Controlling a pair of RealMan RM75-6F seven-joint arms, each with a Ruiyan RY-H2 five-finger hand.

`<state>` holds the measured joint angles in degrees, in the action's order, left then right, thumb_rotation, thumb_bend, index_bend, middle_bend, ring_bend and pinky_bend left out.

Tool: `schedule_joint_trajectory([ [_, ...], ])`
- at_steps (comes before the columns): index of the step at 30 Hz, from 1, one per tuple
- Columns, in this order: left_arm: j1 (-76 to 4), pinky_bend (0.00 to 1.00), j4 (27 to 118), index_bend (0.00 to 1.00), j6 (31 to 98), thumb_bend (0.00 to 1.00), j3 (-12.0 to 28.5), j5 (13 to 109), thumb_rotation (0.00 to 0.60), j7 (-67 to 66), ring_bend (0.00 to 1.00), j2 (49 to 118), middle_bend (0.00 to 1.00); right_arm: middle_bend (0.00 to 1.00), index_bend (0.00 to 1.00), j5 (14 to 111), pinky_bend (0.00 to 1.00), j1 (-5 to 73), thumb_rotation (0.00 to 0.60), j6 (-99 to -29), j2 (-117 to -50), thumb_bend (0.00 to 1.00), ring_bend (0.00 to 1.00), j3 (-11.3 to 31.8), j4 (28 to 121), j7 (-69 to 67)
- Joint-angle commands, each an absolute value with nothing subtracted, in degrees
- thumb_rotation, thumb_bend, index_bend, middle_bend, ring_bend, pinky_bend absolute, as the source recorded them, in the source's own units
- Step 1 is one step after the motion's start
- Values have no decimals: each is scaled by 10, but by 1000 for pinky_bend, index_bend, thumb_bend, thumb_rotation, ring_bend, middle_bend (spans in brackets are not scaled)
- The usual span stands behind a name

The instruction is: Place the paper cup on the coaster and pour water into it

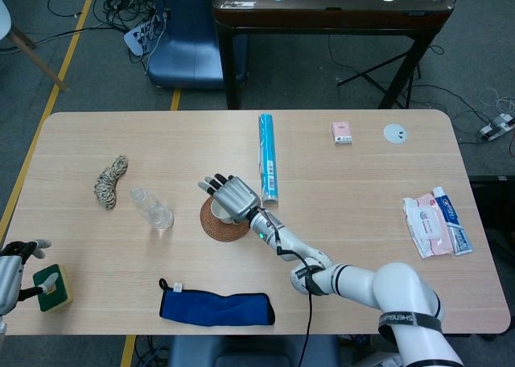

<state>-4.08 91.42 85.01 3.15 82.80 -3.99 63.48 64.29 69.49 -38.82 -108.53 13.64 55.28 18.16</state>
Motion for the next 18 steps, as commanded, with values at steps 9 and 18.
schedule_joint_trajectory([
  [9, -41, 563, 918, 352, 849, 164, 29, 828, 600, -51, 309, 636, 472, 4, 7, 621, 341, 664, 600, -426, -1013, 0, 93, 130, 676, 254],
  [18, -41, 564, 921, 368, 849, 164, 29, 827, 600, -56, 308, 637, 472, 38, 7, 577, 341, 590, 600, -513, -899, 0, 93, 93, 866, 335],
])
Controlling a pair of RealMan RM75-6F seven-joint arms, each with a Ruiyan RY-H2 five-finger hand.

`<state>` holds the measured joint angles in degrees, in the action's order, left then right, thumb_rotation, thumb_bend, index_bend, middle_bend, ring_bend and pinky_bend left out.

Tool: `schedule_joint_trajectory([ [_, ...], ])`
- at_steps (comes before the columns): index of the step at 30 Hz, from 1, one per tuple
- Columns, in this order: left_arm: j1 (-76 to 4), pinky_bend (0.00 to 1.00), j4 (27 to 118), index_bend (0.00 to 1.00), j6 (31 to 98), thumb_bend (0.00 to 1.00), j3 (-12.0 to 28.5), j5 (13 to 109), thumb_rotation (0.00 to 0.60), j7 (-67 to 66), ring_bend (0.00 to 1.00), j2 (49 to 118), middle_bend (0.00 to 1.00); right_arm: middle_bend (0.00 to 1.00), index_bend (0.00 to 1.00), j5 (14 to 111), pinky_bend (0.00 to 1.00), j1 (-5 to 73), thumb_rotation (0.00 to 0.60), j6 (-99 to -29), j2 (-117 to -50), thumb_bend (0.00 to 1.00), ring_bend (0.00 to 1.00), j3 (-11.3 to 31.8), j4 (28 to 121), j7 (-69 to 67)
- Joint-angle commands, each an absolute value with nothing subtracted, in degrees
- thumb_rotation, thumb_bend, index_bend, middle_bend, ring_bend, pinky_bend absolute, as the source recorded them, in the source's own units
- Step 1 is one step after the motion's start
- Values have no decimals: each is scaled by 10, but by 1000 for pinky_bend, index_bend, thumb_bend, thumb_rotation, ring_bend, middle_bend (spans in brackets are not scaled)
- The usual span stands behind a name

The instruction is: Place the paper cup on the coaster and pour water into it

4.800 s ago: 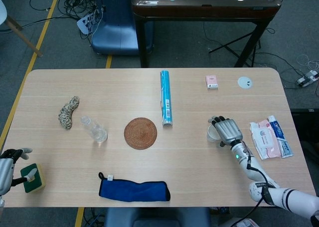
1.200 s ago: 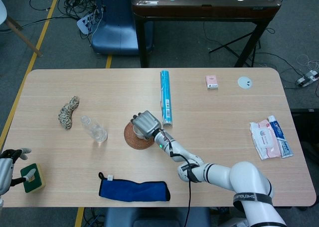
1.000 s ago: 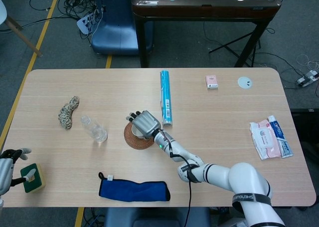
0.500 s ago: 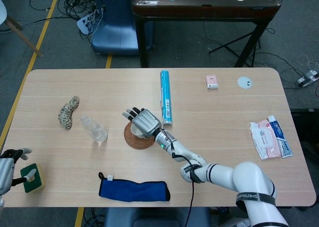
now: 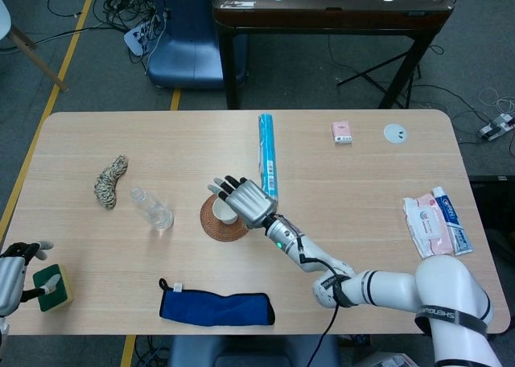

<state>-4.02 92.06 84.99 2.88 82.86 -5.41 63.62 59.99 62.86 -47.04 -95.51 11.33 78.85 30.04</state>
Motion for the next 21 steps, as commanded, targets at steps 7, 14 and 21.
schedule_joint_trajectory([
  [7, -47, 564, 920, 385, 841, 163, 29, 825, 600, -73, 309, 645, 472, 49, 7, 590, 341, 526, 600, -587, -799, 0, 93, 54, 993, 359],
  [14, -53, 564, 909, 397, 832, 164, 32, 823, 600, -74, 309, 657, 472, 69, 46, 619, 326, 458, 600, -655, -723, 0, 93, 2, 1065, 381],
  [21, -56, 564, 894, 407, 839, 163, 33, 832, 600, -68, 312, 669, 471, 77, 101, 678, 315, 379, 600, -732, -685, 0, 93, -47, 1080, 373],
])
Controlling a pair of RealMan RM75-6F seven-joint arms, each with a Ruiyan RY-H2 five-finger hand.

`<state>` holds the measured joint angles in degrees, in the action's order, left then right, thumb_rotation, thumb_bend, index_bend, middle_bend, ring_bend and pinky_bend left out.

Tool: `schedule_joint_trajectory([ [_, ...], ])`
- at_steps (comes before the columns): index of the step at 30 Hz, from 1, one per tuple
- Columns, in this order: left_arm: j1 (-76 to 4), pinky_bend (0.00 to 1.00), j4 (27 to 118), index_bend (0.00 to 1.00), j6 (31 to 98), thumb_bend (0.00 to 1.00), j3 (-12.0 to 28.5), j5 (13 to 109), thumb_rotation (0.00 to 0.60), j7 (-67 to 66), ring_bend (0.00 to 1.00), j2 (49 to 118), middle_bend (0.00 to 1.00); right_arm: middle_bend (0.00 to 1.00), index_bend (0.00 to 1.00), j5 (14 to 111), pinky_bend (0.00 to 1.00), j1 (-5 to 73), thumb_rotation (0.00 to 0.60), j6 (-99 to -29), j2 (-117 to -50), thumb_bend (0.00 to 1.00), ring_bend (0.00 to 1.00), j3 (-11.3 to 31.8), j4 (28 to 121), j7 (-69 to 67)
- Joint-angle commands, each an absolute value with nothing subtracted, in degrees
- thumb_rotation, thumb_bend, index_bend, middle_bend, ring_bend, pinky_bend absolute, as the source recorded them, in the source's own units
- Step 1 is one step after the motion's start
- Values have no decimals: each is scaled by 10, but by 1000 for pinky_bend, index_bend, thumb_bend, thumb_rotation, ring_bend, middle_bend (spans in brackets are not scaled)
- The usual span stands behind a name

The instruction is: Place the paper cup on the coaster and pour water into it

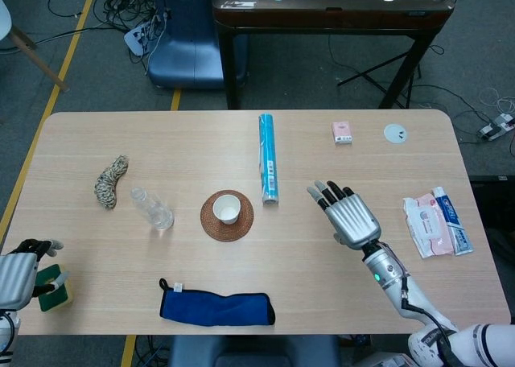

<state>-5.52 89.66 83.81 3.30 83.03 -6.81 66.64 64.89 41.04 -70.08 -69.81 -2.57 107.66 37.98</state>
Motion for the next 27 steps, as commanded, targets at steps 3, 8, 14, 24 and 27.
schedule_joint_trajectory([
  [3, -56, 564, 888, 407, 844, 163, 35, 833, 600, -65, 312, 675, 465, 95, 135, 719, 315, 338, 600, -772, -681, 0, 93, -64, 1065, 344],
  [8, -57, 564, 881, 405, 845, 163, 38, 830, 600, -70, 313, 685, 457, 130, 193, 779, 315, 268, 600, -841, -680, 4, 93, -86, 1023, 288],
  [14, -63, 564, 881, 388, 840, 163, 43, 824, 600, -78, 313, 694, 454, 149, 221, 820, 315, 197, 600, -903, -690, 7, 93, -94, 967, 216],
  [24, -89, 564, 877, 236, 809, 164, 78, 767, 600, -114, 301, 721, 409, 168, 237, 863, 315, 135, 600, -945, -708, 10, 93, -80, 891, 130],
  [27, -103, 550, 885, 177, 792, 163, 93, 742, 600, -125, 292, 722, 350, 171, 240, 873, 315, 126, 600, -945, -709, 12, 93, -75, 880, 112],
])
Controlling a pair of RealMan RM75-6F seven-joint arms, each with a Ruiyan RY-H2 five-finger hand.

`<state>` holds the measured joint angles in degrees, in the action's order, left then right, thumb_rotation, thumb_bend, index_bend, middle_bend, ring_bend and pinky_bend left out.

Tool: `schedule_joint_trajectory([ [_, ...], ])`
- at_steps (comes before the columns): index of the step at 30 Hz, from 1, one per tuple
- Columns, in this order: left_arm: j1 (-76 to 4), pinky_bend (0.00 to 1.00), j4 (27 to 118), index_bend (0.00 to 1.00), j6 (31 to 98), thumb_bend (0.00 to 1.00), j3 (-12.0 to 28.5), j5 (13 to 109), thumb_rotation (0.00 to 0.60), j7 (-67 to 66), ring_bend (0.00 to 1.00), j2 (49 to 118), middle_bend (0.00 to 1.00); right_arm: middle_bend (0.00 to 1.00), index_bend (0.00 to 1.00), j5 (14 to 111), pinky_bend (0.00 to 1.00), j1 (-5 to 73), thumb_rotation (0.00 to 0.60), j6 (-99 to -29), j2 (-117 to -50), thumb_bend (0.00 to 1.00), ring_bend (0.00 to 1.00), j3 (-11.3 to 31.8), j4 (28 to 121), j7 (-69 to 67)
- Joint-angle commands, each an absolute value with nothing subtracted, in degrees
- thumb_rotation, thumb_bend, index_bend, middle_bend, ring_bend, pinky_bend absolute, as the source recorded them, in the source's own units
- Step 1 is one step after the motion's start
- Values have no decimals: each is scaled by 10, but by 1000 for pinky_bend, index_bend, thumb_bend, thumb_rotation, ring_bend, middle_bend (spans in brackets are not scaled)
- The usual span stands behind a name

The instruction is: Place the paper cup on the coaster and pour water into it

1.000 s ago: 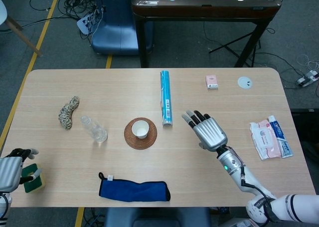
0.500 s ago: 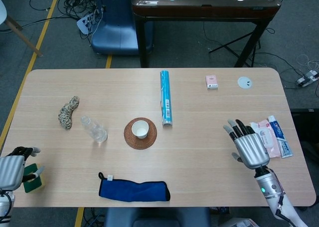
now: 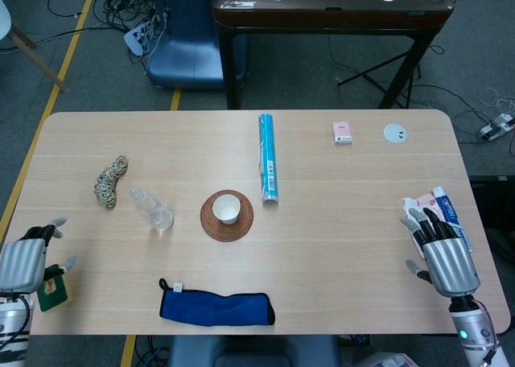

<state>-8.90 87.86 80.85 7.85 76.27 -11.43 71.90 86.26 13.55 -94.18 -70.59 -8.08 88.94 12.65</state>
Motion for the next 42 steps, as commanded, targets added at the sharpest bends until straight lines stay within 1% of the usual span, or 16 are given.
schedule_joint_trajectory([
  [1, -107, 536, 889, 166, 784, 163, 97, 735, 600, -129, 291, 721, 332, 171, 240, 875, 315, 124, 600, -944, -708, 12, 93, -73, 879, 108],
  [4, -124, 469, 898, 128, 764, 163, 111, 716, 600, -133, 277, 719, 261, 170, 240, 885, 315, 119, 600, -943, -701, 13, 93, -68, 882, 99],
  [6, -136, 435, 898, 105, 749, 163, 122, 702, 600, -126, 247, 721, 219, 172, 241, 893, 315, 115, 600, -946, -699, 13, 93, -64, 882, 93],
  [11, -162, 322, 889, 58, 717, 142, 140, 684, 600, -92, 132, 730, 117, 186, 267, 911, 315, 105, 600, -953, -696, 14, 95, -54, 877, 75],
  [16, -189, 291, 878, 45, 696, 132, 148, 675, 600, -99, 74, 744, 40, 189, 276, 923, 315, 98, 600, -952, -694, 14, 96, -46, 873, 64],
  [27, -239, 287, 872, 36, 624, 133, 169, 617, 600, -74, 70, 767, 37, 195, 290, 928, 315, 89, 600, -937, -689, 13, 101, -29, 869, 48],
  [33, -253, 287, 866, 36, 589, 132, 168, 601, 600, -42, 70, 769, 37, 195, 292, 931, 315, 85, 600, -931, -687, 14, 101, -22, 869, 41],
  [42, -266, 287, 882, 36, 538, 132, 162, 599, 600, 23, 79, 752, 38, 195, 293, 937, 315, 81, 600, -921, -685, 13, 101, -14, 869, 34],
])
